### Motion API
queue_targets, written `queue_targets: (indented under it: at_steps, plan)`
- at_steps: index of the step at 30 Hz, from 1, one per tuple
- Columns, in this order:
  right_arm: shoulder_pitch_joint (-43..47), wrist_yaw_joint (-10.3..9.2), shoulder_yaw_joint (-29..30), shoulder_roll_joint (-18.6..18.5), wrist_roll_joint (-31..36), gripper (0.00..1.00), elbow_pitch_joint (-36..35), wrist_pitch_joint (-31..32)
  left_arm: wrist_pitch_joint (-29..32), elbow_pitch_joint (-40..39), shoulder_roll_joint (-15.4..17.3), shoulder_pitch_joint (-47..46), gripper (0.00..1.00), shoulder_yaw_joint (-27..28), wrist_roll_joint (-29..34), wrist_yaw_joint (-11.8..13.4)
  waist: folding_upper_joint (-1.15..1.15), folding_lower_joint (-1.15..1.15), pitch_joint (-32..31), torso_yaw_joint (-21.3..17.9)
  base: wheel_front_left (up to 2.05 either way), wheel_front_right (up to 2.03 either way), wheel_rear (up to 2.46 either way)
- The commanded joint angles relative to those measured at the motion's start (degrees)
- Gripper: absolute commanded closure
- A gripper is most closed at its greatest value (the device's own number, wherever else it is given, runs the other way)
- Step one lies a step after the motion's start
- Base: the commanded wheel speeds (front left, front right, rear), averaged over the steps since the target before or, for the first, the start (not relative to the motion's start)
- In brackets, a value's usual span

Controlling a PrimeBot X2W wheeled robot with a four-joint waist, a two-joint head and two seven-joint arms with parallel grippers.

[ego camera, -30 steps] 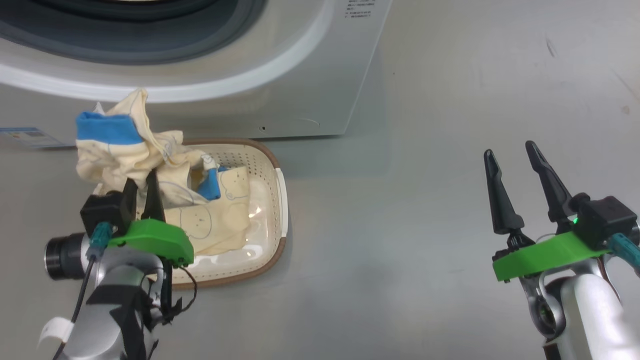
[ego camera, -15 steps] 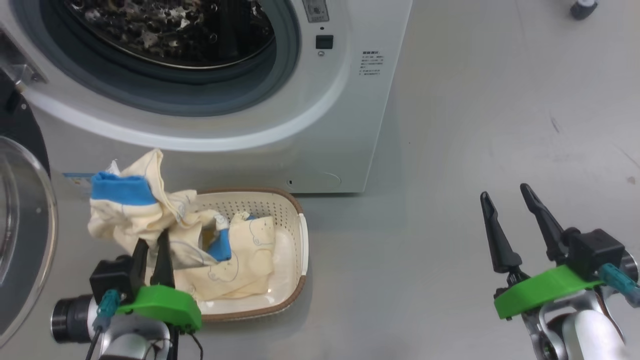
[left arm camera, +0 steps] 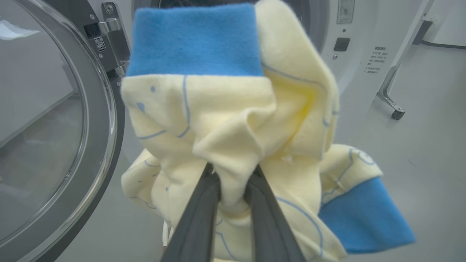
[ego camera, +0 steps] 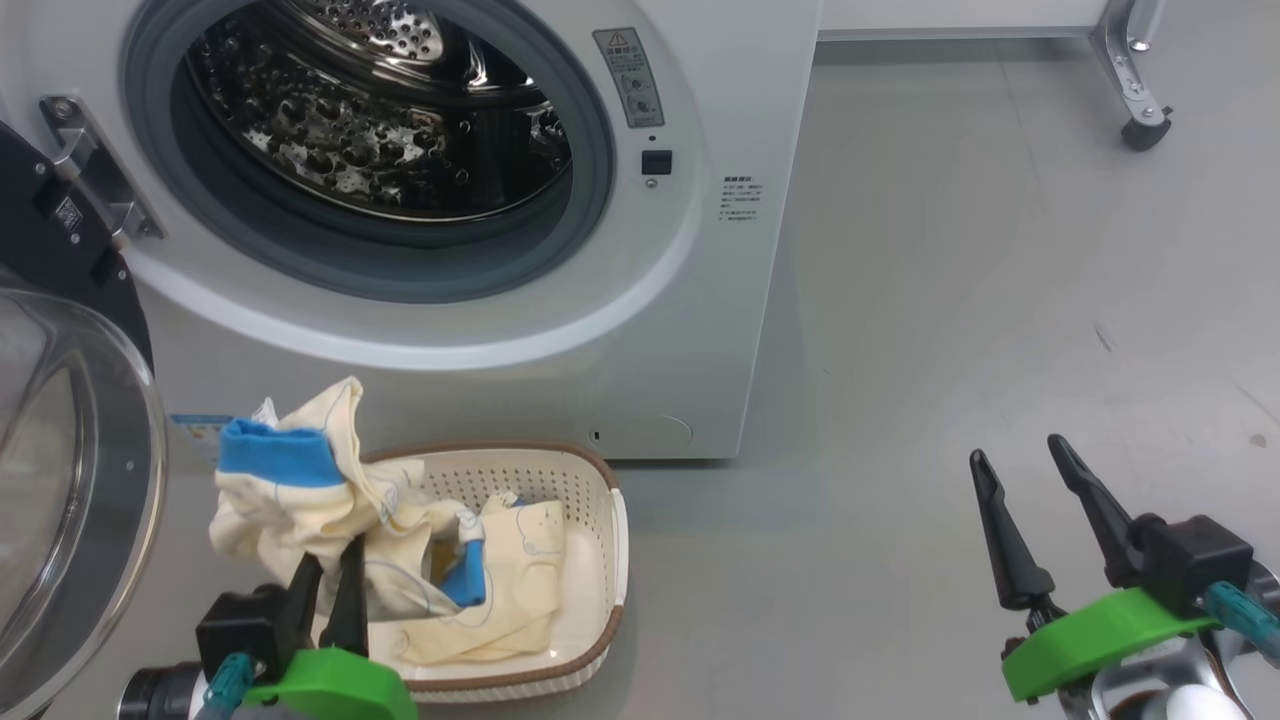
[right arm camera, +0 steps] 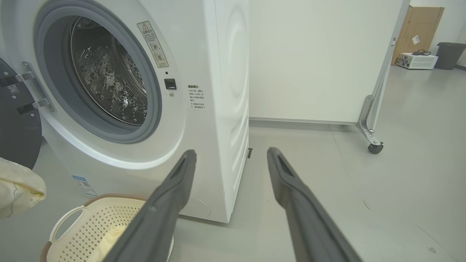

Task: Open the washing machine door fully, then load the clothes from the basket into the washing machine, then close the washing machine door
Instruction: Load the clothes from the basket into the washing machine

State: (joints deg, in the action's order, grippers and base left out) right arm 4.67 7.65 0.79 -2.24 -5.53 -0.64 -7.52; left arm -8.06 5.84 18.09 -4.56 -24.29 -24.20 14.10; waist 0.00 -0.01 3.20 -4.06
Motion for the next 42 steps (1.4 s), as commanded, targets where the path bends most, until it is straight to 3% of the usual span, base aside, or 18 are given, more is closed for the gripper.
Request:
queue_targets:
  at_steps: [1, 31, 42]
  plan:
    - [-1.1, -0.16, -0.9, -0.6, -0.1, 0.00, -2.2, 0.1, -0.1, -2.4, 1.7, -1.9, 1.00, 2.4, 0.4, 4.3, 0.00, 0.01, -0.3, -0.1, 0.00, 0.00, 0.00]
    - [0.2, -0.16, -0.9, -0.6, -0.6, 0.00, -3.8, 0.9, 0.5, -2.6, 1.9, -3.2, 1.00, 1.6, -0.3, 4.9, 0.00, 0.01, -0.1, -1.1, 0.00, 0.00, 0.00]
    - [-2.1, -0.16, -1.9, -0.6, -1.7, 0.00, -3.2, -0.2, 1.1, 2.8, 1.7, -10.8, 1.00, 2.4, -1.7, 2.7, 0.00, 0.01, 4.9, -3.4, 0.00, 0.00, 0.00]
